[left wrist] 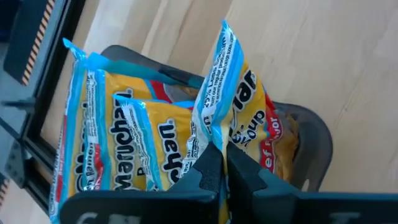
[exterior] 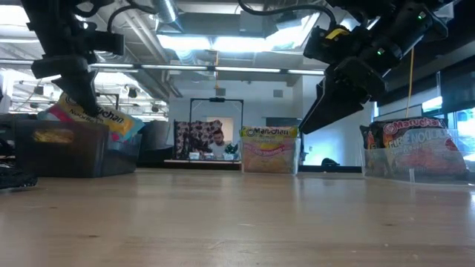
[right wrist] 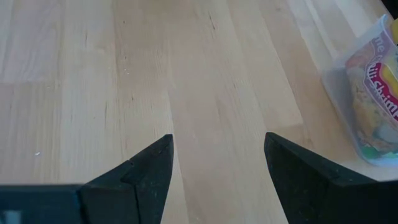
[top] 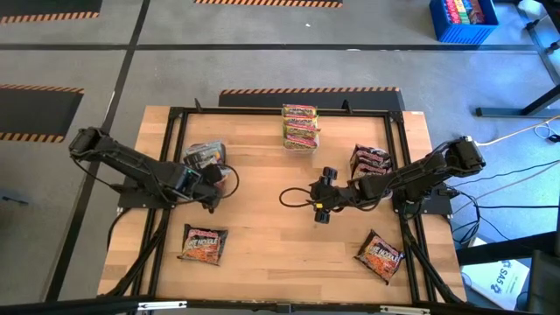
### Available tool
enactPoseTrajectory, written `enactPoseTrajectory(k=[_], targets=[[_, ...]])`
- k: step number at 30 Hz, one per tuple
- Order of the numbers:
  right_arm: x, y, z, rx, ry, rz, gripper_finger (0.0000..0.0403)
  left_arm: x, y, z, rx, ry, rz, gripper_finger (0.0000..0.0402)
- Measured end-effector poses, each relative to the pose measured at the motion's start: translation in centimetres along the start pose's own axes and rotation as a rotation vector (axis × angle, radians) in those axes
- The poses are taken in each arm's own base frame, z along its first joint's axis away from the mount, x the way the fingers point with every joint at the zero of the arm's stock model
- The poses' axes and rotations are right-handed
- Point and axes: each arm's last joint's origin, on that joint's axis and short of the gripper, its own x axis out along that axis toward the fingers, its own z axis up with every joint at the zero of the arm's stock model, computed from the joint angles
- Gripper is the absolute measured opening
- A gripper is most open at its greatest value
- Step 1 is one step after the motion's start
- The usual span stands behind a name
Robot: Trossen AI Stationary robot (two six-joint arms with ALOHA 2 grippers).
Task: Sort Maruchan noodles
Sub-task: Put the blue noodle pack into the black bin, then put the right black noodle pack into the bottom transparent bin
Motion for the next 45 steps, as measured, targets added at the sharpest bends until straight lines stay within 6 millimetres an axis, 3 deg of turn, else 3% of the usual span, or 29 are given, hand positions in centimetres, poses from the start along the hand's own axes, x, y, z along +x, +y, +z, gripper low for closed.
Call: enactPoseTrajectory(k=[10,16,21,27,31,34,38,45], targets=[[0.0,0.0,0.0,-0.002,0.001,0.004,0.0237,0.4,-0.2,-0.4,-0.023,0.052,-0.058,0.0064],[0.0,0.0,0.0,0.065,0.003,0.006,0.0237,-1.0,0.0,0.2,-0.04,0.067,-0.138,0.0113],[-0.2,0.2,-0.3,0.069,0.085,0.093,0.0237,-2.8,0.6,1.2,-0.075,0.0,-0.176,0.0126],[-3.8,0.3,0.5,0.096,0.207,0.271,0.0237,-4.6,0.8,2.8,-0.138,-0.099,-0.237,0.0127],[-6.9,0.6,-0.3,0.184,0.29,0.379,0.0237,-5.6,-0.1,4.8,-0.15,-0.291,-0.345,0.0127],[-8.3,0.8,-1.5,0.271,0.389,0.366,0.0237,-6.3,-0.9,6.3,-0.1,-0.457,-0.422,0.0127],[-9.4,2.0,-2.9,0.394,0.454,0.312,0.0237,-6.2,-2.1,7.9,-0.047,-0.592,-0.474,0.0127],[-11.1,4.2,-5.7,0.421,0.708,0.392,0.0237,-4.0,-3.9,9.5,-0.005,-0.601,-0.455,0.0128]])
